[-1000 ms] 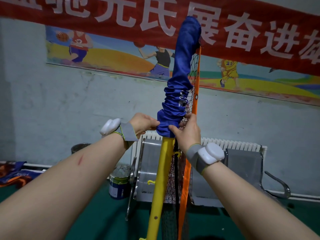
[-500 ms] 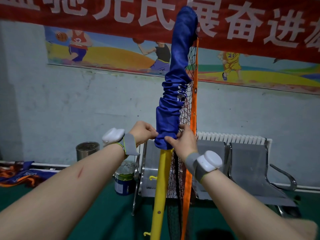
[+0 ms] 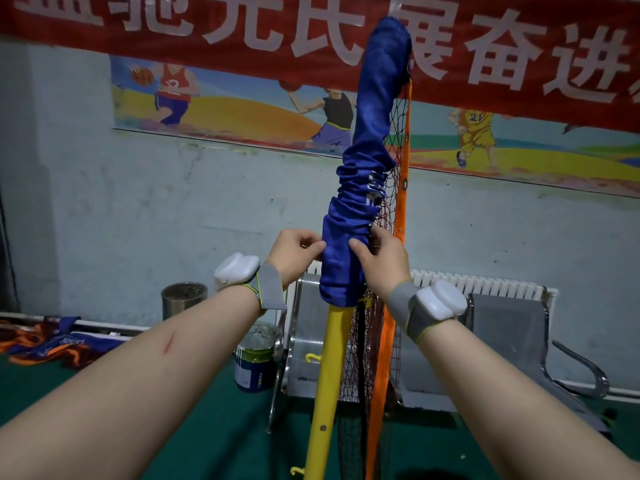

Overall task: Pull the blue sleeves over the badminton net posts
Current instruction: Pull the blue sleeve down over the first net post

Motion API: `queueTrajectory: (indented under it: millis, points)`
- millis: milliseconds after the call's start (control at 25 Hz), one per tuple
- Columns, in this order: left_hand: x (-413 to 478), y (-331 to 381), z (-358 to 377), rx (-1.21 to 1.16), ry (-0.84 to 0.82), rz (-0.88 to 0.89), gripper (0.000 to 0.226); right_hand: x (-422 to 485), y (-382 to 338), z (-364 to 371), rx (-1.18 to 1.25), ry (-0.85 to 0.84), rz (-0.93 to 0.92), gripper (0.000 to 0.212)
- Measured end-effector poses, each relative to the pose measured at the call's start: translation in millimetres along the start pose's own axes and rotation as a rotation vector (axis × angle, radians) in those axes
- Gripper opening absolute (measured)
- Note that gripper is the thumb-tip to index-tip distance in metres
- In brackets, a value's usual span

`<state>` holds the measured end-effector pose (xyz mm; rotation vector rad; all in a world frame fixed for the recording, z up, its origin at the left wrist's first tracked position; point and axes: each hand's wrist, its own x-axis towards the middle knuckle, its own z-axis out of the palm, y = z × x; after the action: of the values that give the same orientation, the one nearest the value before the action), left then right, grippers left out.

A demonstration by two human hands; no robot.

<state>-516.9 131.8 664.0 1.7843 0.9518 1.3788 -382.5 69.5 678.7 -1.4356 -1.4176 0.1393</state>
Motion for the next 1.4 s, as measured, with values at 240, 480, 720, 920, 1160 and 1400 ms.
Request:
queueTrajectory:
  millis: [240,480,720,920,1160,1400]
  points:
    - [-7,-19,13,0.107,-0.092,-0.008,0.012,-7,13,-3,-0.026,-0.063,0.02,0.036]
    - [-6,-30,17,0.187,-0.139,-0.014,0.013,-13,26,1,-0.068,-0.12,0.022,0.036]
    - [-15,-21,12,0.082,-0.16,-0.127,0.01,-19,27,-4,-0.113,-0.192,0.056,0.04]
    - [-6,8,5,-0.083,-0.026,-0.052,0.019,2,8,-10,0.004,-0.145,0.04,0.055]
    - [5,7,4,0.06,0.037,0.042,0.011,15,7,-10,0.078,-0.075,0.039,0.034]
    - [-6,-21,15,0.177,-0.058,-0.018,0.027,0,21,-8,0.068,-0.164,0.081,0.032]
